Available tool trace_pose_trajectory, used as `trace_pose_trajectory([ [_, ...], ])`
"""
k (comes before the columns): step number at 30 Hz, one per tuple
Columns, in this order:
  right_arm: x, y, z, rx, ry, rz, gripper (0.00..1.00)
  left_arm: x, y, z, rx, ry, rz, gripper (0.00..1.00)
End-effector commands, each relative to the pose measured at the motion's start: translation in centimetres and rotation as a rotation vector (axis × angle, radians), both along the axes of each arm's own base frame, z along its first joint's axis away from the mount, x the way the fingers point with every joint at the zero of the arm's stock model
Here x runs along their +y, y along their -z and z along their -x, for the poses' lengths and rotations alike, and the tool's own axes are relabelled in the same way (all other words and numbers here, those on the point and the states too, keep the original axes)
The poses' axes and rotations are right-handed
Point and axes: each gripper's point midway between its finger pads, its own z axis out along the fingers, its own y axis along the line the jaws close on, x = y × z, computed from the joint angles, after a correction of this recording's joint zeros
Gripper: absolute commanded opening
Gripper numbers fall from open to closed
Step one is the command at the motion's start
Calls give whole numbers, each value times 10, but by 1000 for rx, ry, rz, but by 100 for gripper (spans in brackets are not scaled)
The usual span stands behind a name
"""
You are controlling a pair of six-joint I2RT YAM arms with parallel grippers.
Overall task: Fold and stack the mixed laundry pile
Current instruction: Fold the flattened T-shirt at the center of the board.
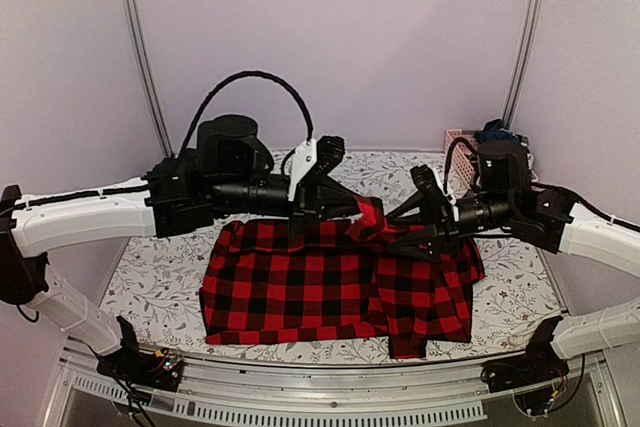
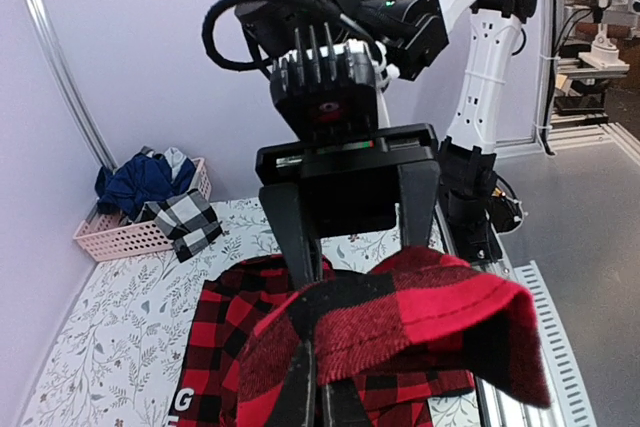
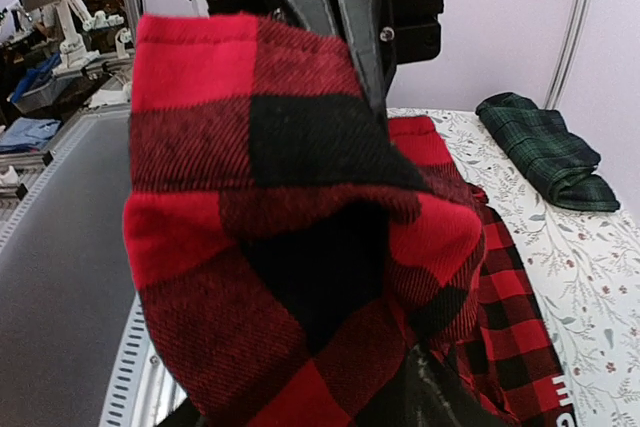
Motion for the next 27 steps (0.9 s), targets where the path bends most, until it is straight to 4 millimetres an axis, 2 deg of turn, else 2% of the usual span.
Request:
trace_pose_trajectory([
  [1, -26, -34, -20, -17, 167, -119, 62, -6, 12, 20, 108, 1, -182, 0],
  [4, -57, -69, -36, -60, 297, -242, 79, -24, 32, 39, 131, 36, -290, 0],
  [6, -80, -87, -53, -78, 402, -297, 82, -38, 44, 47, 154, 62, -354, 0],
  [8, -99, -92, -77, -71, 541, -319, 86, -49, 62, 49, 183, 69, -417, 0],
  [11, -119, -81, -113, 7, 715, -316, 88, -65, 78, 51, 232, 94, -462, 0],
  [14, -122, -58, -137, 104, 762, -276, 88, -79, 90, 48, 258, 110, -480, 0],
  [16, -120, -41, -149, 155, 772, -244, 88, -83, 95, 39, 260, 103, -484, 0],
  [18, -116, -28, -157, 192, 769, -216, 87, -82, 95, 17, 307, 60, -458, 0],
  [20, -113, -12, -168, 231, 776, -177, 86, -69, 93, -19, 395, -17, -403, 0],
  [23, -109, 10, -183, 280, 788, -126, 85, -32, 93, -87, 523, -180, -288, 0],
  [27, -105, 44, -204, 355, 811, -58, 83, 16, 114, -141, 655, -373, -199, 0],
])
